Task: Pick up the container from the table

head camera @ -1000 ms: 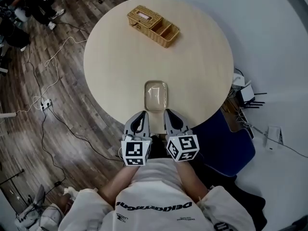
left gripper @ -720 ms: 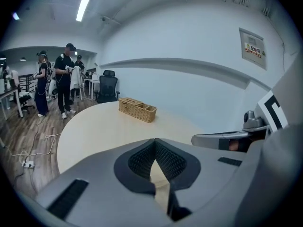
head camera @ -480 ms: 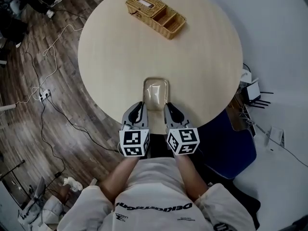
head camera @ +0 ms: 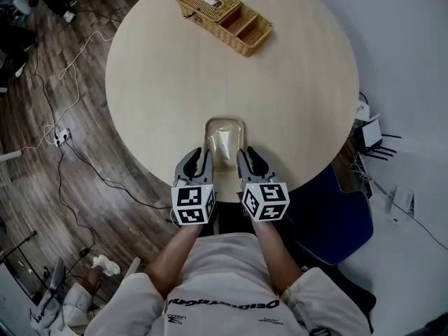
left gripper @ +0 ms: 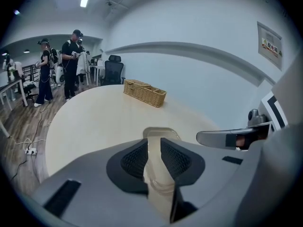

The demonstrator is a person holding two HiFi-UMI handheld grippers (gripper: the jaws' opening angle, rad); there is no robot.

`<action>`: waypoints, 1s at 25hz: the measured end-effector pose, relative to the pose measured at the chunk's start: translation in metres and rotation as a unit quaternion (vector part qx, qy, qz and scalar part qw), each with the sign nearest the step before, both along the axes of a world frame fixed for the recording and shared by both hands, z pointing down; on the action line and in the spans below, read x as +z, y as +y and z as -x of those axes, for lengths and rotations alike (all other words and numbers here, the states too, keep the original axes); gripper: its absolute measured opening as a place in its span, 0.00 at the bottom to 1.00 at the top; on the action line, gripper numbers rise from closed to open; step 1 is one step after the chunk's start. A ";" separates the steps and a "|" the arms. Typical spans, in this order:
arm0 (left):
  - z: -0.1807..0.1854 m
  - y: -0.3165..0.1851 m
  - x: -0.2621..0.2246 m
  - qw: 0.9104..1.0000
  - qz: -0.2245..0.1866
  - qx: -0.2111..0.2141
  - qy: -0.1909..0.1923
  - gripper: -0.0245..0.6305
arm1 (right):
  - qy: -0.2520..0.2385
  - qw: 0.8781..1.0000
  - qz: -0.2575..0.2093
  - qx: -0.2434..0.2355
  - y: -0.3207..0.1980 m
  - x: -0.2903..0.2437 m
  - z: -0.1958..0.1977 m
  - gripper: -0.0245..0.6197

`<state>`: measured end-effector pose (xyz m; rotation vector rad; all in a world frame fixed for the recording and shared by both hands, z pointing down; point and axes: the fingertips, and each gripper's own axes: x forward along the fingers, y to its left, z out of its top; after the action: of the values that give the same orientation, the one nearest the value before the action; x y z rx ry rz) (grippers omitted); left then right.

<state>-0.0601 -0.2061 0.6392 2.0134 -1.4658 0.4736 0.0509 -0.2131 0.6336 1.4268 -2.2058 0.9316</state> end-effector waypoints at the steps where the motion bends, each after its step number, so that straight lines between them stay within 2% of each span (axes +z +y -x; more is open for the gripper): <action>1: 0.000 -0.002 0.005 1.000 0.004 0.001 -0.001 0.18 | 0.000 1.000 0.004 0.002 -0.002 0.005 -0.001 0.21; 8: 0.004 -0.011 0.029 1.000 0.026 -0.004 -0.004 0.19 | 0.004 1.000 0.029 0.008 -0.009 0.030 -0.006 0.22; 18: 0.005 -0.015 0.048 0.999 0.042 -0.005 0.009 0.19 | -0.006 0.999 0.051 0.006 -0.014 0.049 -0.008 0.23; 25: -0.001 -0.011 0.062 0.997 0.069 0.003 0.029 0.19 | 0.001 0.997 0.079 -0.002 -0.012 0.063 -0.009 0.23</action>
<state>-0.0595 -0.2175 0.7012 1.9073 -1.3563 0.5015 0.0600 -0.2251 0.6968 1.3487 -2.0826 1.0768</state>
